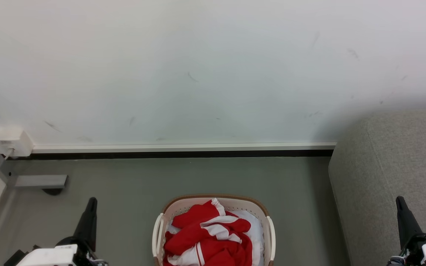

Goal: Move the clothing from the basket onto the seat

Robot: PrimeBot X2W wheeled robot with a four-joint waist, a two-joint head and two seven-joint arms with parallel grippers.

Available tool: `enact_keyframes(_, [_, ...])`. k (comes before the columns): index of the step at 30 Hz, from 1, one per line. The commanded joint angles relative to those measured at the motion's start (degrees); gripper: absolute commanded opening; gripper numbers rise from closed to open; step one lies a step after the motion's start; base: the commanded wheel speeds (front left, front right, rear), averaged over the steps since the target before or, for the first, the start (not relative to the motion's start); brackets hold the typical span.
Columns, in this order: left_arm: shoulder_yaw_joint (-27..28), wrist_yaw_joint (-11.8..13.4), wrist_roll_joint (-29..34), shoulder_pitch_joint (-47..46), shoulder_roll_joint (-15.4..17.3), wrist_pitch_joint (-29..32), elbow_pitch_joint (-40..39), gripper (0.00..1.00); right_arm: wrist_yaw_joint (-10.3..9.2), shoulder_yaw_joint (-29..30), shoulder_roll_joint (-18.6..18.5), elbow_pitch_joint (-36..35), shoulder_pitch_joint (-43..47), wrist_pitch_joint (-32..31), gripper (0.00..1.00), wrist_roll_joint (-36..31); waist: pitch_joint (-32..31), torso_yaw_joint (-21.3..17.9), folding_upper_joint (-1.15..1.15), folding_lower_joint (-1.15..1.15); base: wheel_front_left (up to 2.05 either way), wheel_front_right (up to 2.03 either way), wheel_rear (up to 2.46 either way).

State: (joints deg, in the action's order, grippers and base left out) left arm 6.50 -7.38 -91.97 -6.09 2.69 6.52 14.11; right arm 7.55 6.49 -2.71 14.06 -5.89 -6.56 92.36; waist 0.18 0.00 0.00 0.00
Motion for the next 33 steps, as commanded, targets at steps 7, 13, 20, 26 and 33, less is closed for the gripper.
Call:
enact_keyframes(7, [0.10, -0.26, -0.85, -0.42, 0.41, 0.18, -0.17, 0.00, -0.13, 0.14, -0.37, -0.20, -0.74, -0.08, 0.00, 0.11, 0.00, 0.00, 0.00, 0.00, 0.00, 0.00, 0.00])
enact_keyframes(13, [0.10, -0.26, -0.86, -0.42, 0.41, 0.18, -0.17, 0.00, -0.13, 0.14, -0.37, -0.20, -0.74, -0.08, 0.00, 0.11, 0.00, 0.00, 0.00, 0.00, 0.00, 0.00, 0.00])
enact_keyframes(20, [0.10, -0.26, -0.85, -0.42, 0.41, 0.18, -0.17, 0.00, -0.14, 0.14, -0.37, -0.20, -0.74, -0.08, 0.00, 0.11, 0.00, 0.00, 0.00, 0.00, 0.00, 0.00, 0.00])
enact_keyframes(26, [0.10, -0.26, -0.86, -0.42, 0.41, 0.18, -0.17, 0.00, -0.14, 0.14, -0.37, -0.20, -0.74, -0.08, 0.00, 0.11, 0.00, 0.00, 0.00, 0.00, 0.00, 0.00, 0.00])
enact_keyframes(33, [-0.57, 0.21, 0.19, 1.07, -0.47, -0.53, 1.46, 1.00, 0.00, -0.46, 0.56, 1.17, 1.17, 0.53, 1.00, -0.21, 0.01, 0.01, 0.00, 0.00, 0.00, 0.00, 0.00])
